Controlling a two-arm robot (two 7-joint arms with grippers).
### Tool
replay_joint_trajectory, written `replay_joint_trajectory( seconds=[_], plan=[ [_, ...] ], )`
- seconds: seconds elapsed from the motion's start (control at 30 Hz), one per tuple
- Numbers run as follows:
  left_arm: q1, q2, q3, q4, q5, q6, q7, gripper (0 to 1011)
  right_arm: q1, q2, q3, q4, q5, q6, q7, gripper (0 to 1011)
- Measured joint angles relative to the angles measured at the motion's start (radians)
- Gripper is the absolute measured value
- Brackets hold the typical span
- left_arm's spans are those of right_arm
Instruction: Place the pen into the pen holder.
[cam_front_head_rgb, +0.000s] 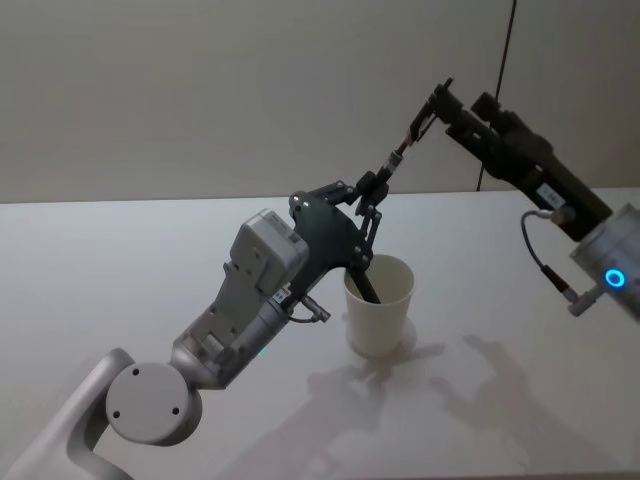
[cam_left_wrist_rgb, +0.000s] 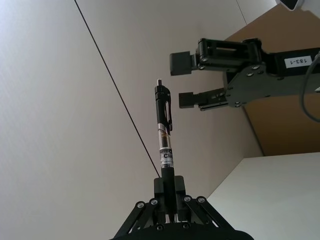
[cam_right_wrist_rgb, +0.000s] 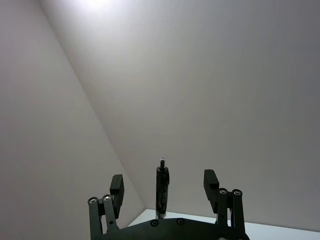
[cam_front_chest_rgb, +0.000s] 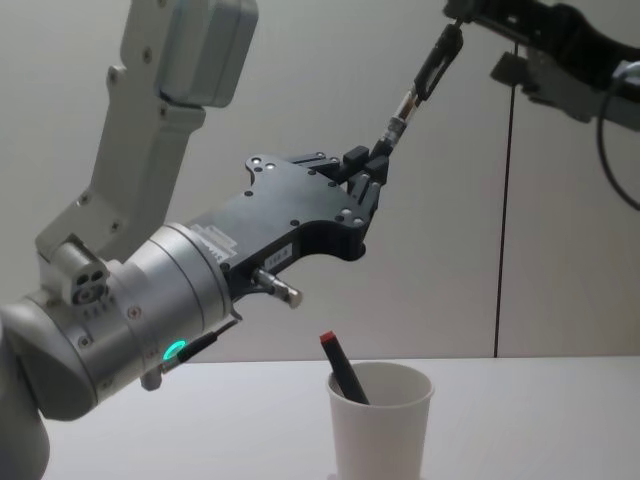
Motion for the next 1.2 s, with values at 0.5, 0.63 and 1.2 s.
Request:
replay_joint_trajectory(
  seconds=[0.5,0.63,1.2],
  plan=[
    [0.000,0.000,0.000,0.000,0.000,0.000,0.000,123,0.054,-0.017,-0.028,0.061,-0.049,0.023,0.022,929],
    [0.000,0.000,0.000,0.000,0.000,0.000,0.000,123,0.063,-0.018,-0.033,0.072,-0.056,0.026,0.029,848],
    [0.000,0.000,0.000,0.000,0.000,0.000,0.000,123,0.084,-0.019,-0.047,0.103,-0.066,0.016,0.038,312]
  ],
)
